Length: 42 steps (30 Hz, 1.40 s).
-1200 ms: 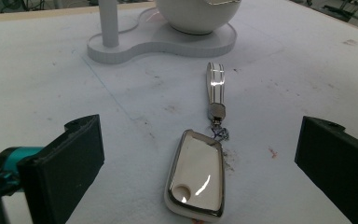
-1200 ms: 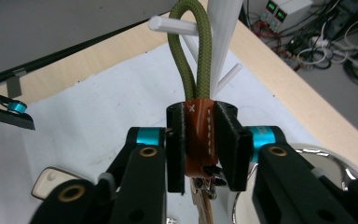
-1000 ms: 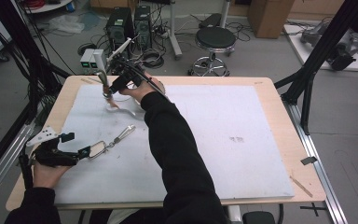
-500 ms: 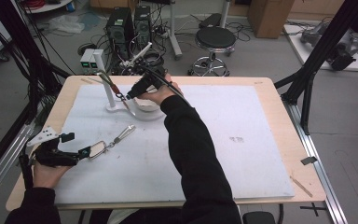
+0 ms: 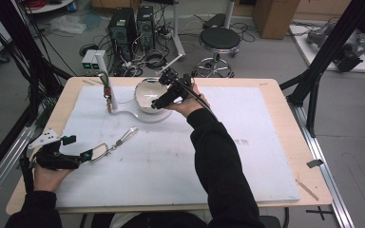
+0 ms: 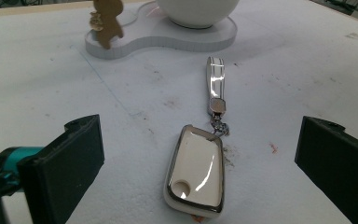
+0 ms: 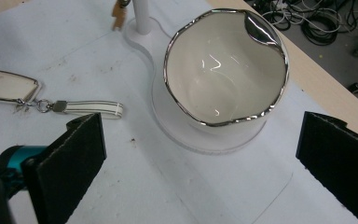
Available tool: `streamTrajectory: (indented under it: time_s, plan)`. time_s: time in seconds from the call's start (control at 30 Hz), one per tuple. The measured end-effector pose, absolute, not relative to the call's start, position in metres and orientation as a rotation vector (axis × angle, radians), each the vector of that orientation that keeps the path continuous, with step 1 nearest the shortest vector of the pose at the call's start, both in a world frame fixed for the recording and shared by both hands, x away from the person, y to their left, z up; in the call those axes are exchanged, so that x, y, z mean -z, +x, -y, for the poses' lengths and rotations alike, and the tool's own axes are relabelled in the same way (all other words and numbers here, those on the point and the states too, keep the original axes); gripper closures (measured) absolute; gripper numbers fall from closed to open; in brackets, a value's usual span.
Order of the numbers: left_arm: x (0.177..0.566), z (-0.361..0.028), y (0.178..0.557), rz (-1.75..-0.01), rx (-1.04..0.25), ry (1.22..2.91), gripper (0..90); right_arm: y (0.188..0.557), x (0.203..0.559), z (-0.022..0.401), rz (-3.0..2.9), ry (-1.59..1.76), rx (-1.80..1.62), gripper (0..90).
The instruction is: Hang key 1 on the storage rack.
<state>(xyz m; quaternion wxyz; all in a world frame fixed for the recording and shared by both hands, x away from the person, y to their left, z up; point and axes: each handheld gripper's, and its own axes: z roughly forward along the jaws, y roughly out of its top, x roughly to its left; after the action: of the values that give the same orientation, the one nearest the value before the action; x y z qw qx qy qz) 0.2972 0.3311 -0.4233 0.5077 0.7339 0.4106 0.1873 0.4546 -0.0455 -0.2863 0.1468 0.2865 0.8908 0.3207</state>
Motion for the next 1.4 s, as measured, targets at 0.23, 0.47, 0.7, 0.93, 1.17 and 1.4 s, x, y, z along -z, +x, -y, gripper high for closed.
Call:
streamTrajectory:
  time_s: [0.23, 0.47, 0.7, 0.93, 1.17, 1.4]
  plan:
    - [0.423, -0.331, 0.297, -0.992, -0.452, 1.77, 1.7, 0.449, 0.294, 0.063, -2.545, 0.847, -0.925, 0.6]
    - [0.423, -0.331, 0.297, -0.994, -0.451, 1.77, 1.7, 0.441, 0.303, 0.08, -2.54, 0.868, -0.934, 0.6]
    - [0.423, -0.331, 0.297, -0.994, -0.451, 1.77, 1.7, 0.43, 0.305, 0.097, -2.513, 0.88, -0.951, 0.6]
    - [0.423, -0.33, 0.297, -0.996, -0.453, 1.772, 1.7, 0.419, 0.312, 0.116, -2.487, 0.908, -0.966, 0.6]
    - [0.423, -0.331, 0.297, -0.996, -0.45, 1.773, 1.7, 0.411, 0.321, 0.131, -2.464, 0.932, -0.984, 0.6]
    - [0.423, -0.331, 0.296, -0.997, -0.454, 1.778, 1.7, 0.403, 0.331, 0.151, -2.433, 0.971, -1.0, 0.6]
